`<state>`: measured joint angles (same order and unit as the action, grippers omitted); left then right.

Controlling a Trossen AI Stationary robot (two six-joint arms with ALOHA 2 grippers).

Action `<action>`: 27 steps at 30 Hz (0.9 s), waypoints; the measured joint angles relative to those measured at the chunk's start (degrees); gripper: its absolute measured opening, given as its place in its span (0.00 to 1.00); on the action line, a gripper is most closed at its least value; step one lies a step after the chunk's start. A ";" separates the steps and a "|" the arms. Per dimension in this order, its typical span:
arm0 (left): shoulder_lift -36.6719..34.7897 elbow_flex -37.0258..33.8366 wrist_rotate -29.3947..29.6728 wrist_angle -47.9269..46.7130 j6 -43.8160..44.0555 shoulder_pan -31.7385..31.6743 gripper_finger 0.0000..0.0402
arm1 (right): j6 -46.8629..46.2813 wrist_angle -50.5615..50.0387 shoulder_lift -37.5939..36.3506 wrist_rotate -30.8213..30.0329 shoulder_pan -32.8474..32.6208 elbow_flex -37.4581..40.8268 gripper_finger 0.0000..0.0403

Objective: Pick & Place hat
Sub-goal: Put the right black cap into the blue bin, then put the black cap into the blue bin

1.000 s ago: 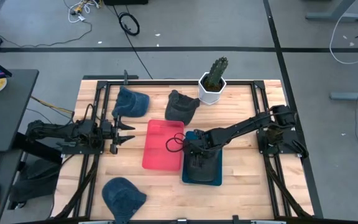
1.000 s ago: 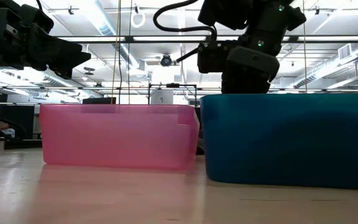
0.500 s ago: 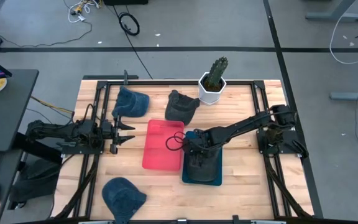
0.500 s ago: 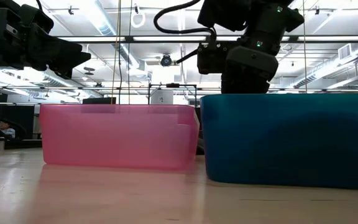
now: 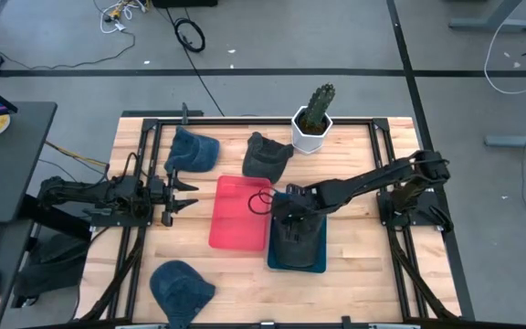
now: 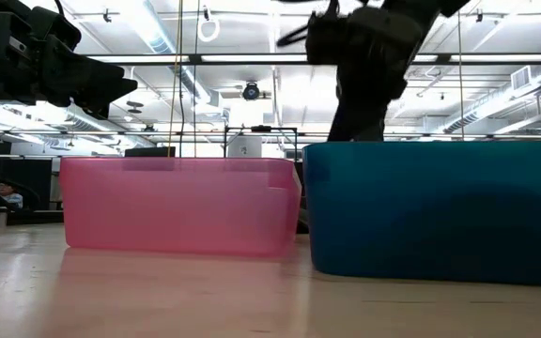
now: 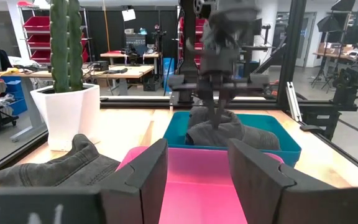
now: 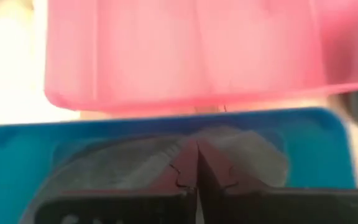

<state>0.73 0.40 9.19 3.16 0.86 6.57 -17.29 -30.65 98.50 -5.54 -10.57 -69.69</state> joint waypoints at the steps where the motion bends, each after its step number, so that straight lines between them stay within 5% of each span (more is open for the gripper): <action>1: 0.00 0.02 -0.01 0.00 0.00 0.00 0.43 | 0.42 0.00 -0.80 -0.23 0.07 0.00 0.01; 13: 0.00 0.02 -0.01 0.00 0.00 -0.02 0.43 | 7.85 4.39 -6.46 -2.98 9.42 0.00 0.03; 27: 0.00 0.02 0.00 0.00 0.00 0.00 0.43 | 10.38 10.96 -6.58 1.97 22.23 0.00 0.07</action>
<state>0.73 0.42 9.19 3.16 0.86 6.57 -6.91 -19.69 91.92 -3.57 11.66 -69.69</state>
